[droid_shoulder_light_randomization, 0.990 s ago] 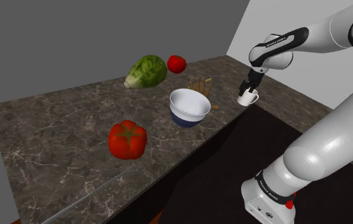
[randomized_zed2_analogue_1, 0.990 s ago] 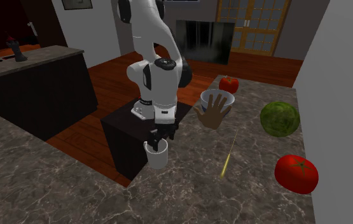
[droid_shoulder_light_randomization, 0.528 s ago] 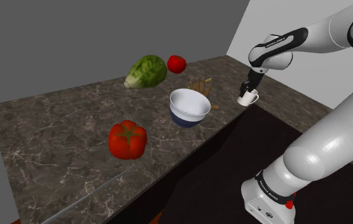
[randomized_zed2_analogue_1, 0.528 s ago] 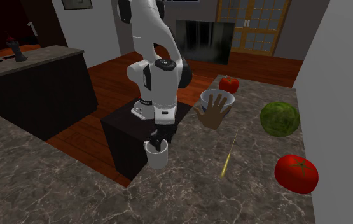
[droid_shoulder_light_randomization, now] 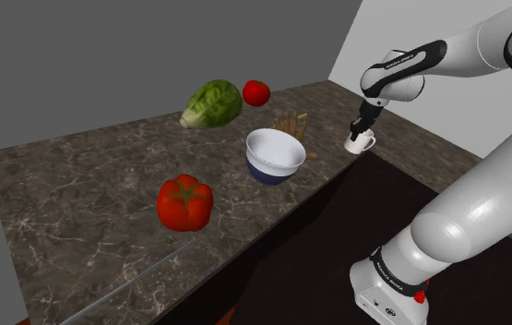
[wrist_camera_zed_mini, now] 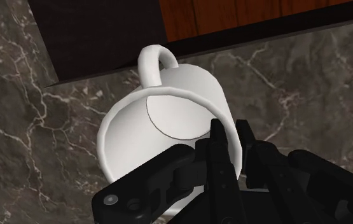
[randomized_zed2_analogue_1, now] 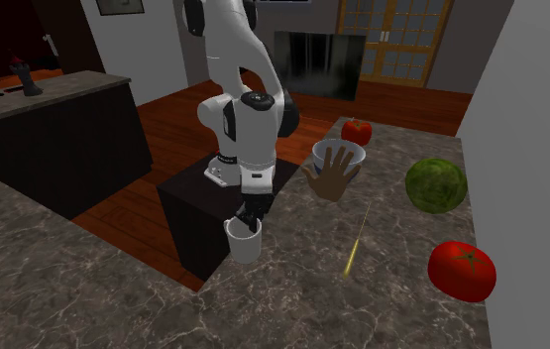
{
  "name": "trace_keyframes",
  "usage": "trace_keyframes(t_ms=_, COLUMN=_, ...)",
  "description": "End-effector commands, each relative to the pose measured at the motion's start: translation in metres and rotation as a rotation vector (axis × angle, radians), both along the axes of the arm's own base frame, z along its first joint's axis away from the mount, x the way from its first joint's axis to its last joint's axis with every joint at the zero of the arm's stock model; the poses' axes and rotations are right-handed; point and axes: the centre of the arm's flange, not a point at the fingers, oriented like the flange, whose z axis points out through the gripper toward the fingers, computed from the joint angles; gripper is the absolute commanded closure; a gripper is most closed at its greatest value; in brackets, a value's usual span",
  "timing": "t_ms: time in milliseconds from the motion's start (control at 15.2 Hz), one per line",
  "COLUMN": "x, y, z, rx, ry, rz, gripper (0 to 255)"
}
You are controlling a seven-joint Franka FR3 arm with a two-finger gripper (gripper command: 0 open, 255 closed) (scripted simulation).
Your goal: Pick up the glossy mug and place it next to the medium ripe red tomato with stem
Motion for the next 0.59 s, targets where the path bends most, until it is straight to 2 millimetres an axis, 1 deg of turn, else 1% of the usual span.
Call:
trace_keyframes(t_ms=0, x=0.000, y=0.000, z=0.000, rx=0.000, ry=0.000, rz=0.000, gripper=255)
trace_keyframes(t_ms=528, x=0.000, y=0.000, z=0.042, rx=0.000, ry=0.000, rz=0.000, gripper=255)
